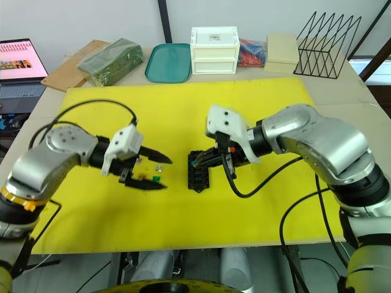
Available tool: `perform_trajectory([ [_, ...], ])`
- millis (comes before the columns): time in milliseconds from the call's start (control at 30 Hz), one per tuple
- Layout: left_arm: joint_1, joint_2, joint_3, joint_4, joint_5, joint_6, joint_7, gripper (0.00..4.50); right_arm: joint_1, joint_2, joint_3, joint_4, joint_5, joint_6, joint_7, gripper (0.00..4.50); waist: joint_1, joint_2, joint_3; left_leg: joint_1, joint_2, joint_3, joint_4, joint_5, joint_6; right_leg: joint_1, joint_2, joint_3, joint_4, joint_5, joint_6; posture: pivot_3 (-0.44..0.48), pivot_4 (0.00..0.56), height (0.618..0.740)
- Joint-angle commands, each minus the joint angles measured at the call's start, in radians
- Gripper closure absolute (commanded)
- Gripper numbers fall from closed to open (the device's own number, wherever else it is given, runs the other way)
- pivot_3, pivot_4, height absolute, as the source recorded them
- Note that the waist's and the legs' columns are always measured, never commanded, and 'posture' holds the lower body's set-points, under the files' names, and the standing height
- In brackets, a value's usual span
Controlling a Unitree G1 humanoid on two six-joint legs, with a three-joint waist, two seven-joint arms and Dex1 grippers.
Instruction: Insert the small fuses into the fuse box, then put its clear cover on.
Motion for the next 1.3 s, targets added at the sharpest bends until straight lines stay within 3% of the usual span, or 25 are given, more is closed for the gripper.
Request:
perform_trajectory([
  [33, 0.060, 0.011, 0.014, -0.067, 0.034, -0.090, 0.013, 0.02, 0.036, -0.002, 0.021, -0.042, -0.075, -0.118, 0.044, 4.50, 0.003, 0.000, 0.000, 0.000, 0.000, 0.000, 0.000, 0.000, 0.000, 0.000, 0.000, 0.000, 0.000, 0.000, 0.000, 0.000, 0.150, 0.740],
  [200, 0.135, -0.068, -0.003, -0.064, 0.120, -0.201, 0.131, 0.02, 0.122, 0.031, 0.069, -0.060, -0.169, -0.239, 0.053, 4.50, 0.012, 0.000, 0.000, 0.000, 0.000, 0.000, 0.001, 0.000, 0.000, 0.002, 0.000, 0.000, -0.001, 0.001, 0.000, 0.000, 0.150, 0.740],
  [433, 0.117, -0.152, -0.027, 0.003, 0.210, -0.291, 0.206, 0.02, 0.153, 0.051, 0.080, -0.032, -0.247, -0.308, 0.066, 4.50, 0.023, 0.000, 0.000, 0.001, 0.000, 0.000, 0.001, 0.000, 0.000, 0.001, 0.000, 0.000, -0.001, 0.001, 0.000, 0.000, 0.150, 0.740],
  [1300, 0.073, -0.184, -0.059, 0.049, 0.246, -0.298, 0.195, 0.02, 0.196, 0.035, 0.016, -0.013, -0.280, -0.295, 0.098, 4.50, 0.025, 0.000, 0.000, 0.001, 0.000, 0.000, 0.001, 0.000, 0.000, 0.002, 0.000, 0.000, -0.001, 0.001, 0.000, 0.000, 0.150, 0.740],
])
